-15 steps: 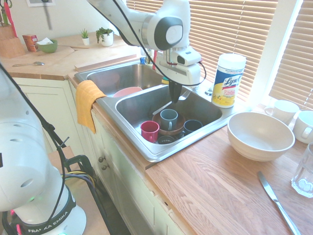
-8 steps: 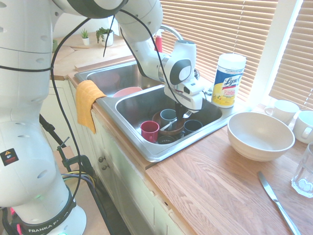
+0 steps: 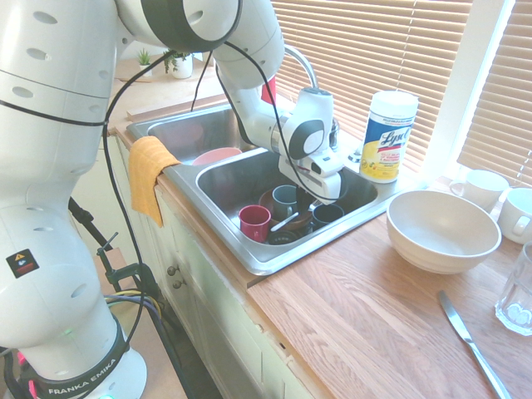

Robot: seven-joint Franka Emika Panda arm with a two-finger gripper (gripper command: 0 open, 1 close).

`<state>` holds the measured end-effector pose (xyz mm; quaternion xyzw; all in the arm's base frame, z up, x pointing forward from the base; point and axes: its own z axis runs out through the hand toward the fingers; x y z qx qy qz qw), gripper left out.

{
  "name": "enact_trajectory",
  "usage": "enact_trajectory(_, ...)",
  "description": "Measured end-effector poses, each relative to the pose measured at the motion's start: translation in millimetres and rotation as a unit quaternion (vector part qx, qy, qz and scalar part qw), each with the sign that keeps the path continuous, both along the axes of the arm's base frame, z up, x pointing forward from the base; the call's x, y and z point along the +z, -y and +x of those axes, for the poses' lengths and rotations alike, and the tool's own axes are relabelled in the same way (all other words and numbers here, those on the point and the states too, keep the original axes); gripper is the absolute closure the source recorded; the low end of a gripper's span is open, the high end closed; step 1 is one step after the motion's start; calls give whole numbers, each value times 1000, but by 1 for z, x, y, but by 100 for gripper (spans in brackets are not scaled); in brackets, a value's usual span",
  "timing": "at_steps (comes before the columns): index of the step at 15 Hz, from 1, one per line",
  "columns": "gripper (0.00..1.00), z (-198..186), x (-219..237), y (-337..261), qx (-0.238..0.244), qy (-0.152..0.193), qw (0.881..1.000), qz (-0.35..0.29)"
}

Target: Put the fork into the sink

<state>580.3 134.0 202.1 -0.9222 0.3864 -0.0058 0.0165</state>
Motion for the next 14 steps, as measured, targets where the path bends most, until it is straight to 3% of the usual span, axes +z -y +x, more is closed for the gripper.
enact_trajectory(11,0,-1,-5,5,8,-4,1000,-3)
enact_trajectory(14,0,-2,19,2,11,6,1000,-2)
